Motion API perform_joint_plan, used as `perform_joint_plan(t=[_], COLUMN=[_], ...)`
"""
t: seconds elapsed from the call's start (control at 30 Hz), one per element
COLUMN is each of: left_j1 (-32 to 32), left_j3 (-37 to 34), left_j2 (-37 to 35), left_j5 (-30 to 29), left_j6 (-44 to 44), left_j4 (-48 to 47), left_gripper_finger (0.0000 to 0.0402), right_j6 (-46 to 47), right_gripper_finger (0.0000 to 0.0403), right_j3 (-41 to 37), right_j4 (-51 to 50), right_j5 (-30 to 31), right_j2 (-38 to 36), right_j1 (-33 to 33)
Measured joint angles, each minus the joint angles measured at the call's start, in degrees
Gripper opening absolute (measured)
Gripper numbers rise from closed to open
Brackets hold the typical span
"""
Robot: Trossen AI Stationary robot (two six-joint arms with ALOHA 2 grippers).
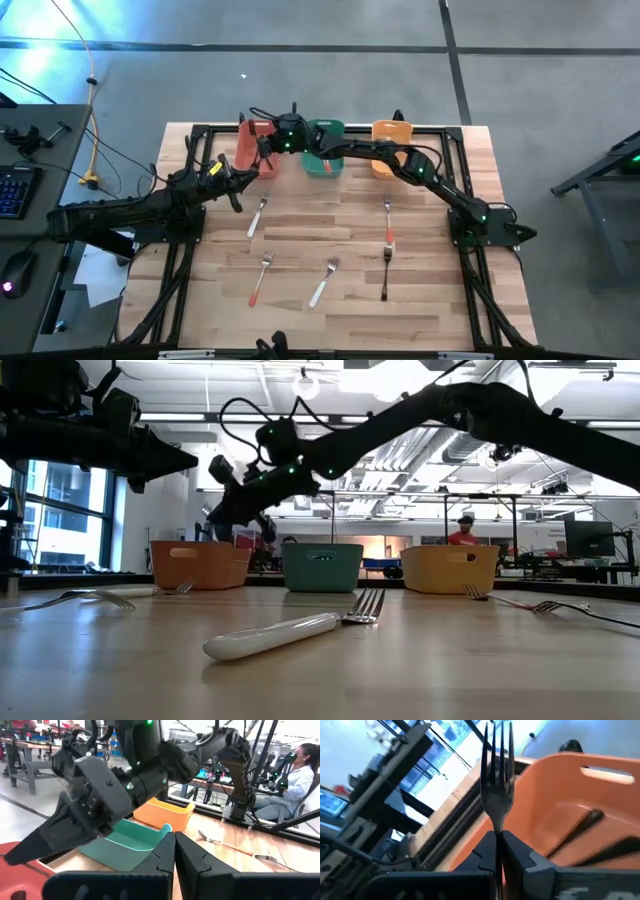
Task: Sort silverware by color (type)
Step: Put the top black fork into the orange bin, then put the top orange fork into the green bin
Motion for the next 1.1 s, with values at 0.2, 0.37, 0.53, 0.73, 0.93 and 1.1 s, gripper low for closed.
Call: perform_joint_plan(t=[0.2,0.37,0.53,0.73,0.93,1.1], left_j1=[0.0,-0.02,0.0,-0.01,-0.02,-0.02], left_j3=[0.0,0.0,0.0,0.02,0.04,0.04], left_j2=[0.0,0.0,0.0,0.0,0.0,0.0], left_j5=[0.0,0.0,0.0,0.0,0.02,0.02], left_j6=[0.0,-0.02,-0.02,-0.02,0.0,0.07], left_j4=[0.0,-0.02,-0.03,-0.27,-1.67,-2.14], left_gripper_finger=[0.0,0.0,0.0,0.0,0.0,0.0], right_j6=[-0.31,-2.18,-5.84,-12.82,-29.93,-41.37], right_gripper_finger=[0.0,0.0007,0.0047,0.0093,0.0049,0.001], right_j3=[0.0,0.0,0.0,0.0,0.0,-0.46], right_j4=[-0.58,-0.77,-2.86,-3.81,-18.27,-30.44], right_j5=[0.72,1.18,1.17,-2.55,-4.36,1.19], right_j2=[0.93,0.93,0.91,0.85,-5.47,-12.35], right_j1=[-0.25,-0.28,-0.34,-0.34,0.13,1.67])
